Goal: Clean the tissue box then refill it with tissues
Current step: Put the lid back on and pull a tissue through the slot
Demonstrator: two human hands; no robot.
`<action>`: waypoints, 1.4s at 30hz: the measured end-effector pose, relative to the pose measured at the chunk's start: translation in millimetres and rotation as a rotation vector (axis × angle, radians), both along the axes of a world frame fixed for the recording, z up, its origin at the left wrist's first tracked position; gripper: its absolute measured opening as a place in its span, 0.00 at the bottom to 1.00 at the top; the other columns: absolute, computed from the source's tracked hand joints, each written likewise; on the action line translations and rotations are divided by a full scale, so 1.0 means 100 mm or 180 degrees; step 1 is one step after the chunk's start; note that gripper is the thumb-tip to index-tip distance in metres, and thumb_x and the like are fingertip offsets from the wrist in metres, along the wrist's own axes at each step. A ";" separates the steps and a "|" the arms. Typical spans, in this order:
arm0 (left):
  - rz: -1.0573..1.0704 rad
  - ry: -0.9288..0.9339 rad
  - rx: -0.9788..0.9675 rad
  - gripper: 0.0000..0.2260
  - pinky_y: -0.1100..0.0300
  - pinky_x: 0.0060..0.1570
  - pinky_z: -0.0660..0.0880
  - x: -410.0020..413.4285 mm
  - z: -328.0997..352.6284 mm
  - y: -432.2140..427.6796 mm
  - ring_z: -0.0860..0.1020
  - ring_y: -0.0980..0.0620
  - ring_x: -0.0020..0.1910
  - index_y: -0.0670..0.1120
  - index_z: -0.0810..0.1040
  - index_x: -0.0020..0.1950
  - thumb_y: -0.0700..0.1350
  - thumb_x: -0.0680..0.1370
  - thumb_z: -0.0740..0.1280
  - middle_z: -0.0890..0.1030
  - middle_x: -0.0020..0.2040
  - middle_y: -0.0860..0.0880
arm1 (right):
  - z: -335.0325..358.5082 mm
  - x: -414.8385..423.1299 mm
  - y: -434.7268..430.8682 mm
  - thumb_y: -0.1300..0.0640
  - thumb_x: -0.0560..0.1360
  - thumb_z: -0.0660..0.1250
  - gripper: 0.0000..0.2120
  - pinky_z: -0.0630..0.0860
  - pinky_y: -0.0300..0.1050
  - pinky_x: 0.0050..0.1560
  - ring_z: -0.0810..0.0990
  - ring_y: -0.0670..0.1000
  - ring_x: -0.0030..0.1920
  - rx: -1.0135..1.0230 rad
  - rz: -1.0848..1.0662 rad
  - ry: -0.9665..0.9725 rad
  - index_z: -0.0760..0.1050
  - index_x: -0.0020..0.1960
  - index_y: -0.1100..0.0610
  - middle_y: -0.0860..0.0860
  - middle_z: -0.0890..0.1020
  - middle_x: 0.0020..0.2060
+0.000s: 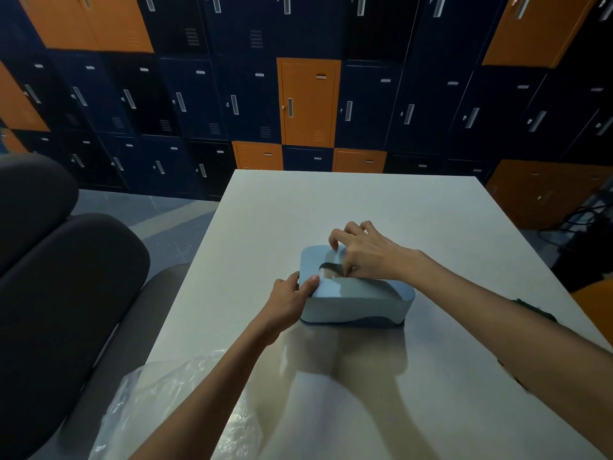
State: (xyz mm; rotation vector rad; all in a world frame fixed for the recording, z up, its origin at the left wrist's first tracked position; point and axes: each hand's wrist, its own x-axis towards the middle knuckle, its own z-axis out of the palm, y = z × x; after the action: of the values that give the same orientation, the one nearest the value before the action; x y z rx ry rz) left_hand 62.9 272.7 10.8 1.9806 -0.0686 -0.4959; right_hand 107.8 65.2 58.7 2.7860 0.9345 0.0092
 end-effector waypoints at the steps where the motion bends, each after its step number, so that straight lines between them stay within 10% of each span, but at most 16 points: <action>1: 0.0008 0.0020 0.0001 0.25 0.63 0.39 0.72 0.00 -0.01 0.00 0.74 0.51 0.48 0.48 0.70 0.72 0.61 0.80 0.57 0.74 0.62 0.44 | -0.01 0.01 -0.02 0.49 0.75 0.67 0.11 0.64 0.52 0.58 0.66 0.51 0.57 0.0009 0.0089 -0.0017 0.83 0.37 0.49 0.46 0.69 0.58; 15: -0.0075 0.0108 -0.0210 0.22 0.65 0.39 0.71 -0.10 0.13 0.01 0.76 0.57 0.50 0.50 0.70 0.72 0.59 0.82 0.56 0.76 0.63 0.48 | -0.04 -0.13 -0.31 0.56 0.72 0.72 0.02 0.76 0.49 0.47 0.77 0.54 0.45 -0.0013 0.1668 -0.0866 0.81 0.41 0.54 0.55 0.78 0.50; 22: -0.0089 0.0188 -0.0157 0.21 0.61 0.45 0.72 -0.14 0.21 0.01 0.75 0.53 0.57 0.50 0.69 0.73 0.57 0.83 0.56 0.76 0.64 0.50 | -0.13 -0.28 -0.38 0.51 0.77 0.62 0.12 0.74 0.47 0.39 0.76 0.52 0.42 0.0962 0.1157 -0.0528 0.82 0.42 0.52 0.54 0.70 0.52; 29: -0.0058 0.0196 0.0100 0.22 0.54 0.56 0.72 -0.15 0.22 -0.04 0.75 0.48 0.60 0.47 0.68 0.73 0.56 0.83 0.56 0.75 0.66 0.47 | -0.11 -0.39 -0.45 0.62 0.70 0.74 0.01 0.77 0.38 0.47 0.77 0.44 0.47 0.2267 0.0309 -0.0001 0.84 0.41 0.60 0.55 0.73 0.52; 36: -0.0615 -0.2317 0.1683 0.20 0.47 0.62 0.68 -0.02 0.45 -0.22 0.69 0.45 0.65 0.56 0.68 0.71 0.51 0.79 0.65 0.68 0.69 0.47 | -0.03 -0.41 -0.40 0.60 0.68 0.76 0.03 0.77 0.34 0.45 0.78 0.43 0.45 0.2473 -0.0095 -0.0007 0.84 0.41 0.58 0.55 0.75 0.51; 42: -0.1479 -0.2740 0.2240 0.11 0.45 0.66 0.59 0.09 0.50 -0.44 0.64 0.45 0.71 0.55 0.79 0.59 0.54 0.78 0.67 0.66 0.72 0.49 | 0.10 -0.49 -0.38 0.62 0.68 0.76 0.04 0.72 0.30 0.45 0.78 0.50 0.43 0.2576 -0.0476 -0.0297 0.84 0.43 0.59 0.57 0.78 0.48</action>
State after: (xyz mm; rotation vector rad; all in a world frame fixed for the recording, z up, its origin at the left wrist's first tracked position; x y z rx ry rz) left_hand 71.8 228.6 60.6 2.7544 -1.0265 0.1201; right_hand 59.3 27.4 68.7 3.5282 0.8201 0.6194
